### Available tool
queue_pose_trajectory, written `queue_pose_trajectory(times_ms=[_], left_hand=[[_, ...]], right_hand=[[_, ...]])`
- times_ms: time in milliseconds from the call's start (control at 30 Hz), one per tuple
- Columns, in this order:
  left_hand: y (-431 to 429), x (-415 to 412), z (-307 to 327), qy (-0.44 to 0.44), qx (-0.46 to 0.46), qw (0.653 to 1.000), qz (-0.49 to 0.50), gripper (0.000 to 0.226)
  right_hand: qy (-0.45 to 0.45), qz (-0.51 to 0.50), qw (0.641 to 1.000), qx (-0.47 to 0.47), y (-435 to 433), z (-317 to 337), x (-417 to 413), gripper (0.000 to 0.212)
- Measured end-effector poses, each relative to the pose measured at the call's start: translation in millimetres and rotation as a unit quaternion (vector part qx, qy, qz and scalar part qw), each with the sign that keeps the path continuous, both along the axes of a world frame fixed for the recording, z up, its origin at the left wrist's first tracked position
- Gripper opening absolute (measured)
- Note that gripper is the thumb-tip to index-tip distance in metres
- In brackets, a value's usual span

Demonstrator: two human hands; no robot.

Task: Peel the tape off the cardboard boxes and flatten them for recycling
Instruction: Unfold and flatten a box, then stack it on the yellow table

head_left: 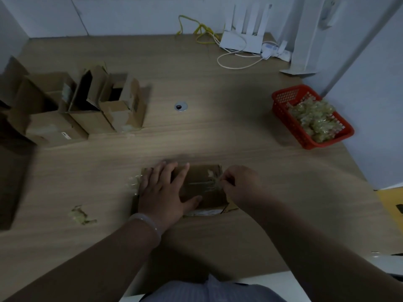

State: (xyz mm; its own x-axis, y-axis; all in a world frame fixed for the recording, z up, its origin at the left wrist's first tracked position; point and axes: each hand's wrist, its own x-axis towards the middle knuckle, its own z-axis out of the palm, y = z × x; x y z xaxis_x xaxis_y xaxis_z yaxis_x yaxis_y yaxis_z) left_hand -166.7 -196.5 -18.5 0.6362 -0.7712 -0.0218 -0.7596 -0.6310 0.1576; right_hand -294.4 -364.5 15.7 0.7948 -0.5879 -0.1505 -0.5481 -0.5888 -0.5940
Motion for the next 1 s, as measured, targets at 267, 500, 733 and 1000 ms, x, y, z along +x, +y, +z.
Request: queue_pose_trajectory(times_ms=[267,500,733,1000], left_hand=[[-1,0,3,0.001,0.023,1.000,-0.004,0.092],[2,4,6,0.032,-0.010,0.999,-0.021,0.081],[-4,13,11,0.152,-0.157,0.975,0.027,0.028],[-8,10,10,0.194,-0.262,0.944,0.062,0.012]], right_hand=[[-0.067,0.074,0.995,-0.007,8,8,0,0.005],[-0.078,0.062,0.995,0.028,12,17,35,0.007],[-0.116,0.063,0.986,0.100,19,-1,25,0.010],[-0.126,0.035,0.978,0.162,19,-7,14,0.018]])
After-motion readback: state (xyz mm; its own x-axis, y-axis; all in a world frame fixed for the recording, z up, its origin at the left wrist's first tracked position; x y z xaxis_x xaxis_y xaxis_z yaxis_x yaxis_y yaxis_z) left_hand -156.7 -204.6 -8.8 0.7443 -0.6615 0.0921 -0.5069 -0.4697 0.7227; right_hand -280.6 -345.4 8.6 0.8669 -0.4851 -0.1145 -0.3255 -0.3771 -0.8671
